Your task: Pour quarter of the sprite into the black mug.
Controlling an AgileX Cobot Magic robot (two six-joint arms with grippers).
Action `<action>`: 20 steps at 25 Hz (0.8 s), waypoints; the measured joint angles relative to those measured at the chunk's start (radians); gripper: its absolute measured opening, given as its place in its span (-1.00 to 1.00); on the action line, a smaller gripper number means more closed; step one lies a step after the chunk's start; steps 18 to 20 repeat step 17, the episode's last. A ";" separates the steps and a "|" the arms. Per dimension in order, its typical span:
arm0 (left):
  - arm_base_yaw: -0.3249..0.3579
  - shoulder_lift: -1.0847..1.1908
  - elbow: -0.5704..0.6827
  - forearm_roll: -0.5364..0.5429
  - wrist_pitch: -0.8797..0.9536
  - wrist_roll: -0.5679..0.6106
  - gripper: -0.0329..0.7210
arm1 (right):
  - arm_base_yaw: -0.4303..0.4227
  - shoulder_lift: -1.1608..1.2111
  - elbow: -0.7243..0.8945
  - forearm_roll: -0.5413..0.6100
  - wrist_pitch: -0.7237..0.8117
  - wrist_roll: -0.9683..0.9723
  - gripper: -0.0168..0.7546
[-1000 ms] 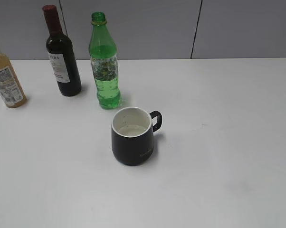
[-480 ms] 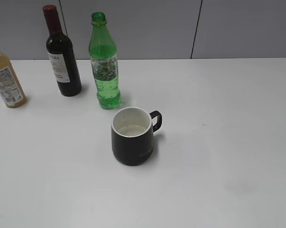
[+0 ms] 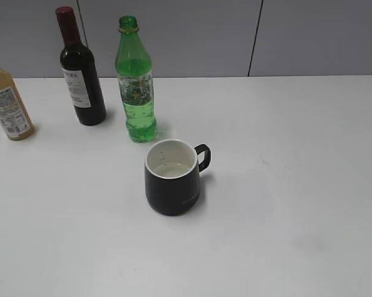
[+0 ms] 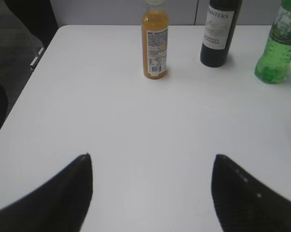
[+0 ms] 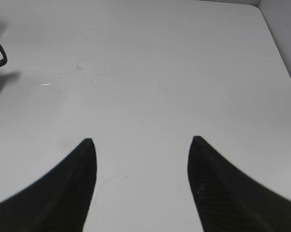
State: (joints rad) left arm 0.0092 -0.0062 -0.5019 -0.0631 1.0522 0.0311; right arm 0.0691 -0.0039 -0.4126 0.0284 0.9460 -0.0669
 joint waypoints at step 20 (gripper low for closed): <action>0.000 0.000 0.000 -0.001 -0.001 -0.001 0.62 | 0.000 0.000 0.000 0.000 0.000 0.000 0.23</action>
